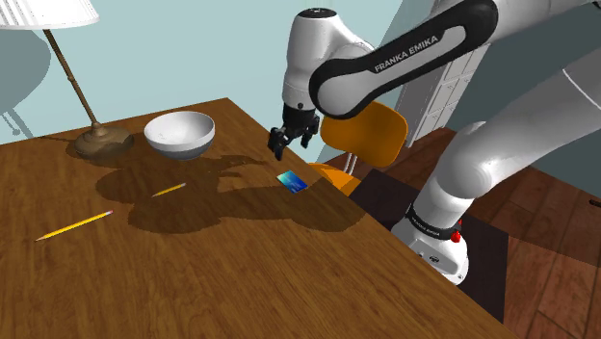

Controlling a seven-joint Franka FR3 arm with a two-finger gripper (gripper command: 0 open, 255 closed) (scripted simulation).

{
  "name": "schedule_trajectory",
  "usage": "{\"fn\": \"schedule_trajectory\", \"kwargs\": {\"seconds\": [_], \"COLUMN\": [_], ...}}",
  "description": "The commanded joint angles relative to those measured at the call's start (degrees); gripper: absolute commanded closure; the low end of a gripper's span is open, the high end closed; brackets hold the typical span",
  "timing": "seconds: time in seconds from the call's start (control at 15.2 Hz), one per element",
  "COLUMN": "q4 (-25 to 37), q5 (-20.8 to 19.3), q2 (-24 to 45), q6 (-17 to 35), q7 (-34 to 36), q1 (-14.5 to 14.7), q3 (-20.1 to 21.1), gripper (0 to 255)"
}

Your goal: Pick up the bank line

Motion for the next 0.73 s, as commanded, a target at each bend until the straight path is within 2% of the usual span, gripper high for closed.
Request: {"fn": "schedule_trajectory", "kwargs": {"seconds": [0.0,0.53,0.66], "q4": [0.6,-1.3,-1.3], "q5": [-1.9,-5.9,-5.9], "q2": [5.1,11.6,11.6], "q6": [4.6,12.6,12.6], "q7": [5.7,10.0,10.1], "q1": [-2.1,-4.6,-4.6], "q3": [3.5,6.5,6.5], "gripper": [0,0,0]}}
